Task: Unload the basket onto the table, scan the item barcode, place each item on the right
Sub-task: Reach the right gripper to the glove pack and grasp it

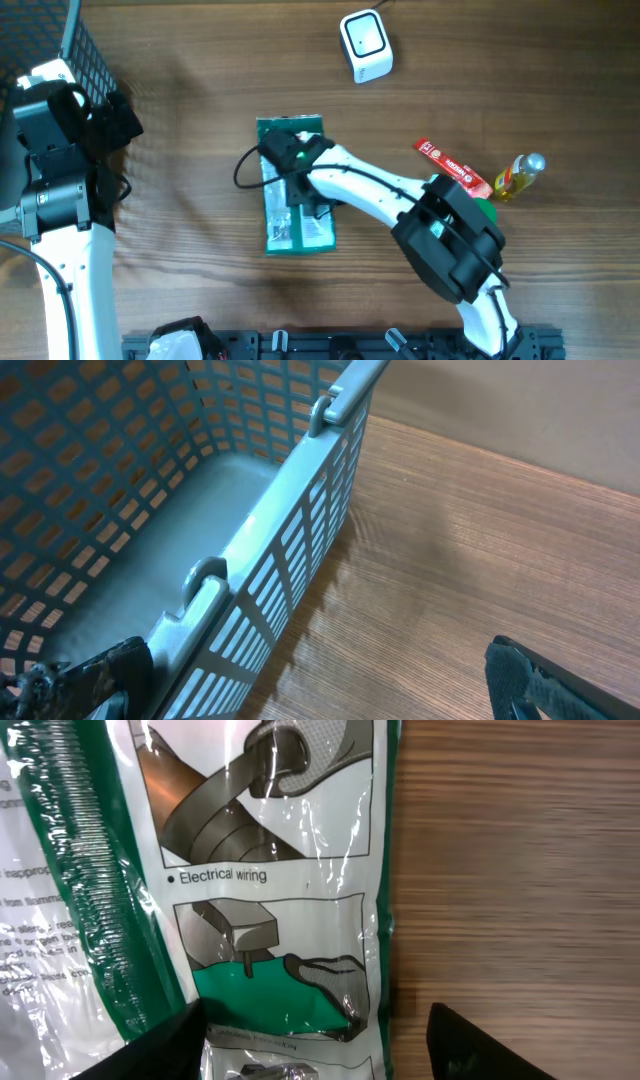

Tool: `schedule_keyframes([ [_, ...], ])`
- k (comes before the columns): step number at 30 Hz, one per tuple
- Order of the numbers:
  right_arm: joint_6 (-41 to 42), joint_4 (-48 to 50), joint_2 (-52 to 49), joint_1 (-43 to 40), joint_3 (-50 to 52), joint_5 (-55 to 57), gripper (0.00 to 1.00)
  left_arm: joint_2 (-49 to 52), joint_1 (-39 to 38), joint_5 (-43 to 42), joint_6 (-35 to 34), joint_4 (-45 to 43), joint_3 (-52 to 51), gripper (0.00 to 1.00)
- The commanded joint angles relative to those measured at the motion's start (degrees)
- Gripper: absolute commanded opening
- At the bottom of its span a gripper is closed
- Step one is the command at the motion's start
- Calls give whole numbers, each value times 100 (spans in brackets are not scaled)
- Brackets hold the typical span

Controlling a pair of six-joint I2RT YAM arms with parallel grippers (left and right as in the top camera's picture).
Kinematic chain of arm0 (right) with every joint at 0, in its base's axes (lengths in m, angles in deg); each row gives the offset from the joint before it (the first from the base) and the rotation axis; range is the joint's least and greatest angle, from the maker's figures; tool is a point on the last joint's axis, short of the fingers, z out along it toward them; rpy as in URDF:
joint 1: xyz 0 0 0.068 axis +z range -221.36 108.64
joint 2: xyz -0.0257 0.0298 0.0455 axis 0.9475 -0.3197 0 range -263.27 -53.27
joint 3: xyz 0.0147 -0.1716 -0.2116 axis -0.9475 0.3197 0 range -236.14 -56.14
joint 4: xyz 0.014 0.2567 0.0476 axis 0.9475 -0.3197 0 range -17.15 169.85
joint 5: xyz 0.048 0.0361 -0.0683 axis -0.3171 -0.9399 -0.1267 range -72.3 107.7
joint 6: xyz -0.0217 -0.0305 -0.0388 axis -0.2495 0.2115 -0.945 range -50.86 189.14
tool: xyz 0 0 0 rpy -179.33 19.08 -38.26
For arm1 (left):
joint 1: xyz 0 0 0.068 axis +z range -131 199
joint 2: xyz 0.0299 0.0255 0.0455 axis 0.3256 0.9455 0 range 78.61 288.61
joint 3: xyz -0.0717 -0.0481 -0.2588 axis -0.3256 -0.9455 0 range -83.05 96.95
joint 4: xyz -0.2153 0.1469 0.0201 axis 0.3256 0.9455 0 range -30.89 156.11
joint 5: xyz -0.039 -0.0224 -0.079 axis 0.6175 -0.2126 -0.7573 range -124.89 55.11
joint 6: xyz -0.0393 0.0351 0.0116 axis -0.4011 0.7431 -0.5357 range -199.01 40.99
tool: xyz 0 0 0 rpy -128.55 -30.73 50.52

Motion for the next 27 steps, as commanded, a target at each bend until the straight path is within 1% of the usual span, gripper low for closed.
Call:
schedule_keyframes([
  [1, -280, -212, -35, -208, 282, 205, 71, 227, 24, -313, -229, 297, -317, 100],
  [4, -376, -22, 428, -199, 282, -168, 71, 227, 24, -313, -229, 297, -317, 100],
  [6, -404, 278, 627, -157, 282, -544, 66, 227, 24, -313, -229, 297, -317, 100],
  [9, -514, 684, 662, -109, 284, -616, 34, 227, 22, -313, -229, 297, -317, 100],
  [14, -501, 835, 595, -92, 284, -640, 35, 227, 24, -313, -229, 297, -317, 100],
  [20, -509, 901, 247, 48, 286, -654, 33, 227, 22, -313, -229, 297, -317, 100],
  [24, -525, 627, 221, 48, 286, -358, 33, 227, 22, -313, -229, 297, -317, 100],
  [27, -527, 317, 221, 37, 286, 83, 36, 227, 22, -313, -229, 297, -317, 100],
])
